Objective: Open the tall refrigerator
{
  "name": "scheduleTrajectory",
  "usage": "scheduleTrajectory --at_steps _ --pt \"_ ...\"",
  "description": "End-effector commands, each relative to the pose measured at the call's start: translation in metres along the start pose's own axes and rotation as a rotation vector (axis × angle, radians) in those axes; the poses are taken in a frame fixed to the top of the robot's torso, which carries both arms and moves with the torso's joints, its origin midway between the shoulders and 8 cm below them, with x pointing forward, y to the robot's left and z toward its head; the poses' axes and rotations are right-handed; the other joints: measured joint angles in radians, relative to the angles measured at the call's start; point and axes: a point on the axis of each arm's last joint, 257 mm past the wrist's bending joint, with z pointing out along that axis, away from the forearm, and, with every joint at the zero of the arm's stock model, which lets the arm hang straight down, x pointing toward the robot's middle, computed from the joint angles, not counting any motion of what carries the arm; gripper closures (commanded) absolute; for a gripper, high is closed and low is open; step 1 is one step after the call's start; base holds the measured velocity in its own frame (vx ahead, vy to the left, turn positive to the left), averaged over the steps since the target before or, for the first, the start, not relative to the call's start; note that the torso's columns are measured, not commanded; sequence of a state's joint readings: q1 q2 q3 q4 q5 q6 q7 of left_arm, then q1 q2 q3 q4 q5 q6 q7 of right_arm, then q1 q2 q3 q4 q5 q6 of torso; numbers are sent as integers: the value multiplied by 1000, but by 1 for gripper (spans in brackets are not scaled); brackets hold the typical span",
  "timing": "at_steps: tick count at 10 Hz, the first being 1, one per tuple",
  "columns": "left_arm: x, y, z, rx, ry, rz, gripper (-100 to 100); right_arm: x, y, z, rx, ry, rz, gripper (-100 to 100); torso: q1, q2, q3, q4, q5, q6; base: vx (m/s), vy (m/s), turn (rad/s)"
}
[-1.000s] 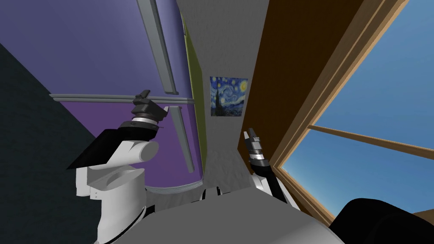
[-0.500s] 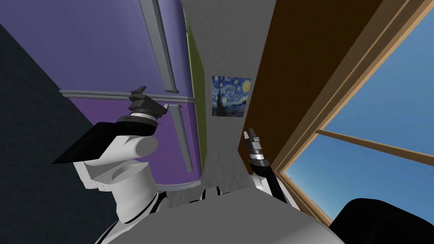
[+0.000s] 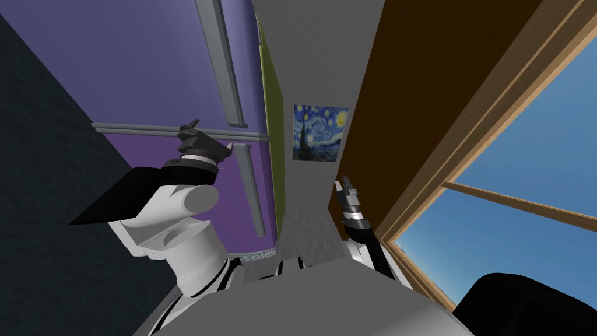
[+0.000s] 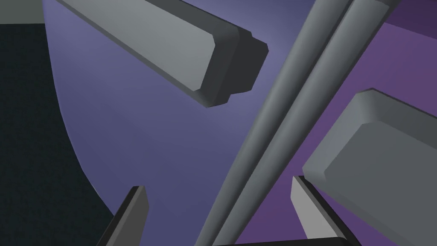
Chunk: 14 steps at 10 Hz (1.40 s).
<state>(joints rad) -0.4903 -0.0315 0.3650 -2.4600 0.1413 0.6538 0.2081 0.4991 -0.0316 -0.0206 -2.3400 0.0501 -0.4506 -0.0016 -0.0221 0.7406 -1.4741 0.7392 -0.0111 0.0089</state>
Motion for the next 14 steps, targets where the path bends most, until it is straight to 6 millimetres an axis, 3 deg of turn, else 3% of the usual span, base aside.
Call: scheduleTrajectory --at_steps 1,4,5,8,9,14 --pt "0 -8 2 1 -8 -14 -100 0 0 0 0 0 0 0 9 -3 -2 0 4 -4 77 56 33" --pt "0 -13 2 4 -14 -21 -100 0 0 0 0 0 0 0 20 -5 -4 -2 10 -7 50 37 13" --pt "0 -7 1 1 -7 -11 100 0 0 0 0 0 0 0 20 -4 -3 -2 10 -7 -58 -39 -60" --pt "0 -1 0 -1 -3 -4 100 0 0 0 0 0 0 0 19 -1 -1 -1 10 -8 -71 -64 -29" --pt "1 -9 3 10 13 45 -100 0 0 0 0 0 0 0 24 -5 -3 -2 11 -9 -9 -14 2" --pt "6 -26 9 29 46 169 -100 0 0 0 0 0 0 0 21 -2 -2 -1 11 -9 5 -5 6"
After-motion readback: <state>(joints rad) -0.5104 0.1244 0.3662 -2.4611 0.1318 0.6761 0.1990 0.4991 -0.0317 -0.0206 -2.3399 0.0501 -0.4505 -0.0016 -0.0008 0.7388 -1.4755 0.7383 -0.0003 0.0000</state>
